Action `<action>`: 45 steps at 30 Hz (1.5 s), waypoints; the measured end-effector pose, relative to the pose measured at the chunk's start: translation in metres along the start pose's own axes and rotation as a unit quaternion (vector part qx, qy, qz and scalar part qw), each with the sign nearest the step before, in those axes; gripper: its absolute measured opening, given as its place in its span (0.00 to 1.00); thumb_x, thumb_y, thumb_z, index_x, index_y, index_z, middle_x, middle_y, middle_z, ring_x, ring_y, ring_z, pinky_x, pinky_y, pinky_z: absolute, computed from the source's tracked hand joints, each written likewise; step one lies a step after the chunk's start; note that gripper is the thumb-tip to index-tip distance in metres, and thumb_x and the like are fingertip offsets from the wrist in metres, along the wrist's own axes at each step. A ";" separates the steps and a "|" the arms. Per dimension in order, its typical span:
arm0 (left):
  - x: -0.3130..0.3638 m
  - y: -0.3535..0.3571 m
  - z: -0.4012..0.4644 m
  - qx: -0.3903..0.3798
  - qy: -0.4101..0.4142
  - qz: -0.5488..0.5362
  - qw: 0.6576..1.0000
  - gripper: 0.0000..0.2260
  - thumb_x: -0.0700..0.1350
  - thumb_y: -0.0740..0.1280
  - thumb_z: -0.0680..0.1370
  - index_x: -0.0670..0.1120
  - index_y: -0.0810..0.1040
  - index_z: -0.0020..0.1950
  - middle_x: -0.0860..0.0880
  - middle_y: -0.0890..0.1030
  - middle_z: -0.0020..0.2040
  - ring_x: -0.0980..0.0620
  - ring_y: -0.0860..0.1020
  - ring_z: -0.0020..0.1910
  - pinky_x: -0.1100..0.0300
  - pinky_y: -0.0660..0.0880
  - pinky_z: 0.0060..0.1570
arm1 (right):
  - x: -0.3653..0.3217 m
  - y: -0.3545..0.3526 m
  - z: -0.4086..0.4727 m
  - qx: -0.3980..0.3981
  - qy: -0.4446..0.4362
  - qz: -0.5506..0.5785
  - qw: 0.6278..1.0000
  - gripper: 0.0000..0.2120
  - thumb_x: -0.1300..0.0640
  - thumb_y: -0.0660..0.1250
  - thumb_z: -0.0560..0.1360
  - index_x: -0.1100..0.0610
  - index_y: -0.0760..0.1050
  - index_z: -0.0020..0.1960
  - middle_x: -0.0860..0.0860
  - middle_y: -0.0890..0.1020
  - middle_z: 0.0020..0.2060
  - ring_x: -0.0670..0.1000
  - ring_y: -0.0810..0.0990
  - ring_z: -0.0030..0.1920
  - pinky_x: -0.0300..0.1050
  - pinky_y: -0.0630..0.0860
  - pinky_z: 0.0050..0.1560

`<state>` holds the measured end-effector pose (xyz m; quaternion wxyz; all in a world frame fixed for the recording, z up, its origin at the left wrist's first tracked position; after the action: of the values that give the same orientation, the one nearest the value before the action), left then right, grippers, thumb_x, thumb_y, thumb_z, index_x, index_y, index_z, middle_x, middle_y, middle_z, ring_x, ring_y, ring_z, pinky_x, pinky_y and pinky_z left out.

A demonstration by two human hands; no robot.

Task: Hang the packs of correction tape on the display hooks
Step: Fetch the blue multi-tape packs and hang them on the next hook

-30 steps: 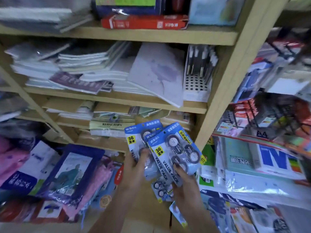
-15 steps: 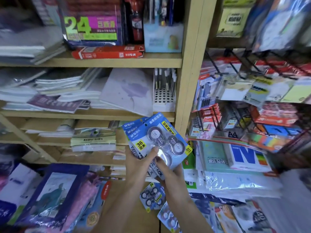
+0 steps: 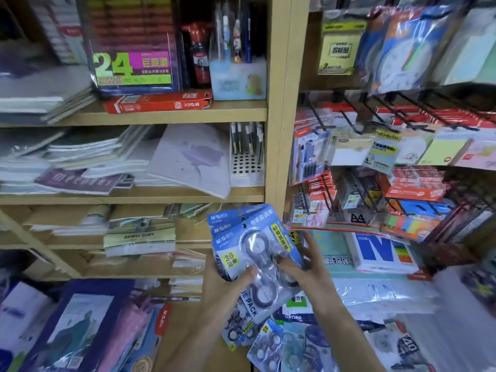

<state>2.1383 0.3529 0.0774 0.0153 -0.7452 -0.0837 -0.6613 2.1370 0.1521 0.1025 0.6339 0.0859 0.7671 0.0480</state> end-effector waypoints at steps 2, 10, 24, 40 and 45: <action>0.009 0.011 -0.002 -0.025 0.015 0.008 1.000 0.31 0.35 0.82 0.69 0.50 0.74 0.67 0.50 0.87 0.56 0.49 0.86 0.56 0.53 0.82 0.51 | -0.010 -0.004 -0.002 -0.054 -0.009 -0.042 0.998 0.29 0.59 0.77 0.76 0.44 0.74 0.74 0.41 0.87 0.57 0.46 0.85 0.60 0.49 0.83 0.60; 0.087 0.075 -0.006 -0.140 0.133 0.040 0.980 0.34 0.30 0.78 0.70 0.48 0.70 0.71 0.53 0.84 0.62 0.52 0.84 0.61 0.62 0.81 0.52 | -0.046 -0.046 -0.007 -0.060 -0.050 -0.031 0.996 0.38 0.45 0.76 0.69 0.35 0.68 0.77 0.42 0.84 0.61 0.44 0.85 0.58 0.41 0.82 0.54; 0.205 0.202 -0.006 -0.232 0.271 0.055 0.933 0.36 0.35 0.79 0.68 0.50 0.69 0.72 0.52 0.84 0.64 0.51 0.83 0.63 0.60 0.81 0.54 | -0.200 -0.133 -0.012 -0.036 -0.262 -0.007 0.964 0.27 0.58 0.80 0.72 0.34 0.82 0.64 0.46 0.85 0.63 0.47 0.84 0.60 0.46 0.82 0.62; 0.400 0.322 0.023 -0.209 0.440 0.069 0.871 0.41 0.45 0.79 0.67 0.45 0.63 0.75 0.52 0.79 0.68 0.53 0.80 0.67 0.58 0.79 0.60 | -0.426 -0.179 0.004 -0.087 -0.437 -0.026 0.895 0.26 0.63 0.72 0.76 0.53 0.76 0.72 0.50 0.87 0.60 0.47 0.85 0.58 0.43 0.82 0.57; 0.447 0.330 0.042 -0.198 0.451 0.059 0.868 0.36 0.34 0.79 0.70 0.49 0.66 0.71 0.59 0.82 0.63 0.60 0.81 0.62 0.64 0.79 0.56 | -0.478 -0.167 0.019 -0.100 -0.445 -0.029 0.889 0.22 0.58 0.71 0.74 0.55 0.78 0.68 0.50 0.88 0.58 0.48 0.86 0.55 0.43 0.81 0.55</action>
<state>2.2769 0.0795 0.5434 -0.0577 -0.3572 0.1093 -0.9258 2.2304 -0.1047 0.5298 0.9151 0.0120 0.3980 0.0628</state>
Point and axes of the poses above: each hand's wrist, its own z-axis towards the middle knuckle, its own y-axis out of the palm, x = y × z, the point moved 9 cm from there along z, towards the middle knuckle
